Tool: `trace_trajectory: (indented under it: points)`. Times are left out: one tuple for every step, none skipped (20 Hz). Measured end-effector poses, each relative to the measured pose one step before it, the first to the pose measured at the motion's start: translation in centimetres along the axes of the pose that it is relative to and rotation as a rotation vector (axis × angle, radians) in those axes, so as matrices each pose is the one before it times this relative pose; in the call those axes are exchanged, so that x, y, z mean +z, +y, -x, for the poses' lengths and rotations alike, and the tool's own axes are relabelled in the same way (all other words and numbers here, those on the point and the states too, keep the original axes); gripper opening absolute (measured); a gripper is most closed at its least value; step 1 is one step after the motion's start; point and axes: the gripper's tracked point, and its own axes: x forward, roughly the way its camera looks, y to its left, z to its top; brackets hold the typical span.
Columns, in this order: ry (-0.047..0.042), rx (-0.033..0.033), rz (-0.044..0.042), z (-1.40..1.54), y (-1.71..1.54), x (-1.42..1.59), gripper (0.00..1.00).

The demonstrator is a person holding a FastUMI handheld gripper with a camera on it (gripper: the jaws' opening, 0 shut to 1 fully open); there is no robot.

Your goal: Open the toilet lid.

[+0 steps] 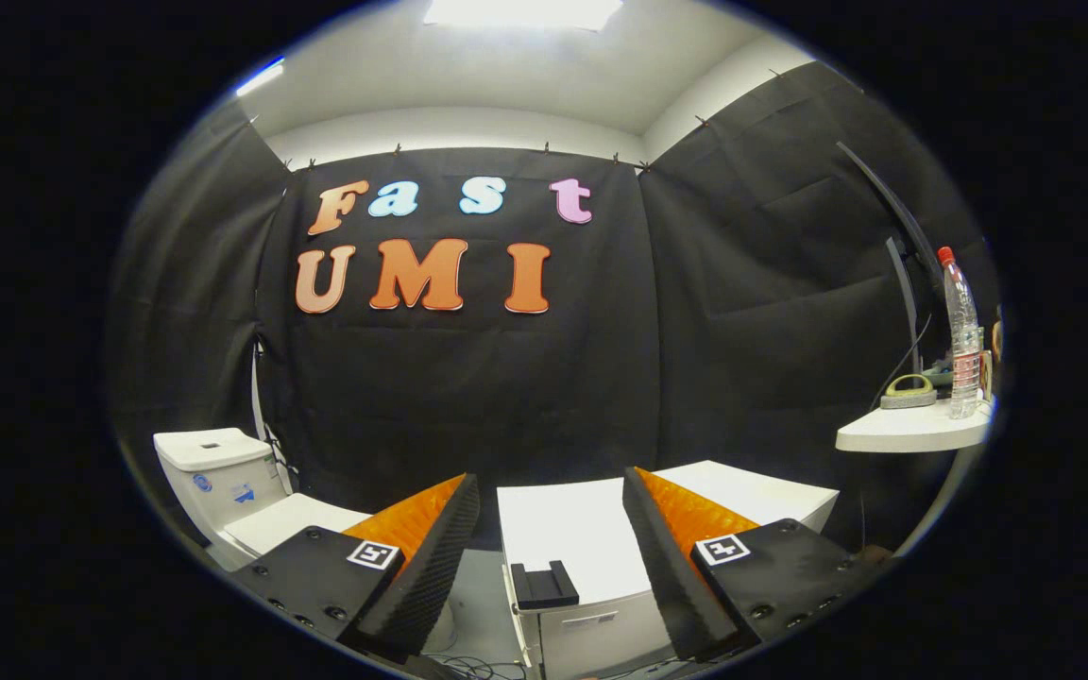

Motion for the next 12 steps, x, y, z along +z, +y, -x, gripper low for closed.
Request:
trace_trajectory:
  points:
    - [0.00501, 0.00117, -0.00492, -0.007, -0.006, -0.117, 0.98]
    - [0.00385, 0.00110, -0.00326, 0.021, 0.041, -0.064, 0.98]
    - [0.00140, 0.00037, -0.00109, -0.027, 0.012, -0.020, 0.98]
    - [0.00013, 0.00020, 0.00029, -0.030, 0.012, 0.074, 0.98]
    - [0.00046, 0.00204, -0.00052, -0.066, 0.151, -0.074, 0.98]
    - [0.00237, 0.00313, -0.00220, 0.051, 0.121, -0.038, 0.98]
    - [0.00589, 0.00473, -0.00224, 0.065, 0.232, -0.140, 0.98]
    - [0.00647, 0.00549, 0.00000, -0.145, 0.256, -0.199, 0.98]
    - [0.00665, 0.00478, 0.00300, 0.036, 0.201, -0.223, 0.98]
    - [0.00211, 0.00247, 0.00315, 0.078, 0.226, 0.011, 0.98]
    - [-0.00818, 0.00458, 0.00178, 0.006, 0.330, 0.300, 0.98]
    - [-0.00923, 0.00241, 0.00121, -0.011, 0.271, 0.371, 0.98]
